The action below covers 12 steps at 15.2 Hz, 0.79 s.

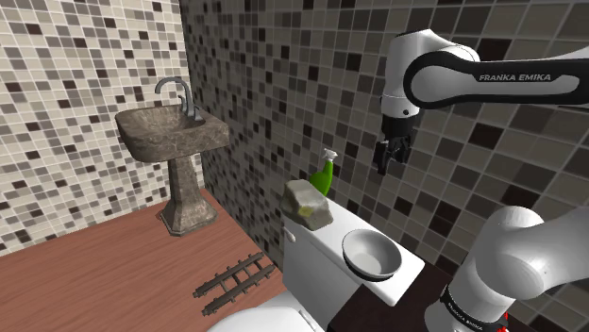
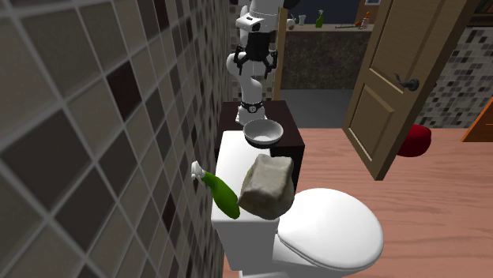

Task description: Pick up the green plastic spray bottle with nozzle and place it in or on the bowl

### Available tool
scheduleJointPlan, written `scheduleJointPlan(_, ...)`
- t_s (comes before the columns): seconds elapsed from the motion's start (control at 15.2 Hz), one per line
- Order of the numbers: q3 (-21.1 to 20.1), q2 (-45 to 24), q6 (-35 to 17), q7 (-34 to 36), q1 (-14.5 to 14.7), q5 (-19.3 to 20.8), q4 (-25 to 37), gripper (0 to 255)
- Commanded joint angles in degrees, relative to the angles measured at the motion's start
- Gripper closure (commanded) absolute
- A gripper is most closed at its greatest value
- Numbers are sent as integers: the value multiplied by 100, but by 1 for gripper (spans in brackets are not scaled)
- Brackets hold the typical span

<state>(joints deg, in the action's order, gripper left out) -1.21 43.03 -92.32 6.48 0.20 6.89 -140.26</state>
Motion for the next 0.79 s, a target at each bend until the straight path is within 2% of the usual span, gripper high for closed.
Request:
scheduleJointPlan(0.0, 0, 0, 0, 0, 0, 0, 0, 0)
scheduleJointPlan(0.4, -568, -1041, -1255, 1533, -370, 148, -12, 0)
scheduleJointPlan(0.73, -965, -2101, -2066, 2895, -753, 559, 311, 0)
